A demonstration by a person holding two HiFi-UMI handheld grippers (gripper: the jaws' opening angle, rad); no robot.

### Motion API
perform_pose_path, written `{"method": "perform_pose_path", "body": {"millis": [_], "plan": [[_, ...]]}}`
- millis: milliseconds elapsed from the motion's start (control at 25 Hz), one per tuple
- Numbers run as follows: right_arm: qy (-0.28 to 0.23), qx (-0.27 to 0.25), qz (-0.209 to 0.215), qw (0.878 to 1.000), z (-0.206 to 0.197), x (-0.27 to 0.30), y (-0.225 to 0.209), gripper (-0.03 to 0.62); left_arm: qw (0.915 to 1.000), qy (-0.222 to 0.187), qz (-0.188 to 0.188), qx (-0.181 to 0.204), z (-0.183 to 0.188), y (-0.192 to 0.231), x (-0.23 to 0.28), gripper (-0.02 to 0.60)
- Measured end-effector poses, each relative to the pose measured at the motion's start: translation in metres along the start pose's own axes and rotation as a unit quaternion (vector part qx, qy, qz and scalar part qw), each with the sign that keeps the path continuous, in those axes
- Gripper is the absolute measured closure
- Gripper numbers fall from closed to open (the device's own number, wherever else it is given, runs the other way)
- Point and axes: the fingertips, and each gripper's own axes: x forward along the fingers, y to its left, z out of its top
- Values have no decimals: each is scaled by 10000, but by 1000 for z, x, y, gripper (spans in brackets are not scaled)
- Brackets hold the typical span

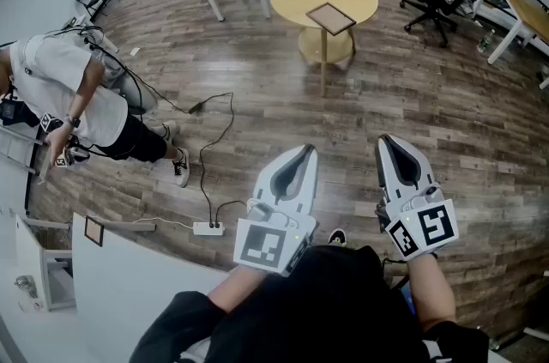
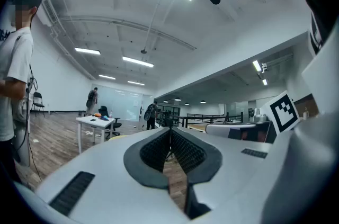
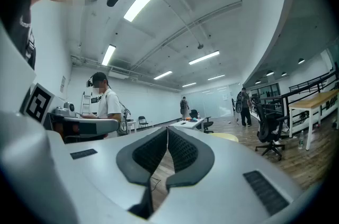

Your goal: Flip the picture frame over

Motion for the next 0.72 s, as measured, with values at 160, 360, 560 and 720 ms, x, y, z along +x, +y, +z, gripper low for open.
{"method": "perform_pose_path", "body": {"millis": [160, 360, 560, 720], "plan": [[-15, -21, 5, 10000, 5, 9, 5, 577, 9999, 61, 9, 141, 5, 10, 1, 552], [-13, -52, 28, 10000, 6, 9, 13, 576, 9999, 113, 14, 33, 4, 16, -5, 552], [-82, -50, -6, 10000, 8, 14, 22, 576, 9998, 134, 98, 112, 2, 31, -12, 552], [-67, -6, 20, 10000, 3, 19, 34, 576, 9997, 241, 31, 94, -8, 41, -22, 552]]}}
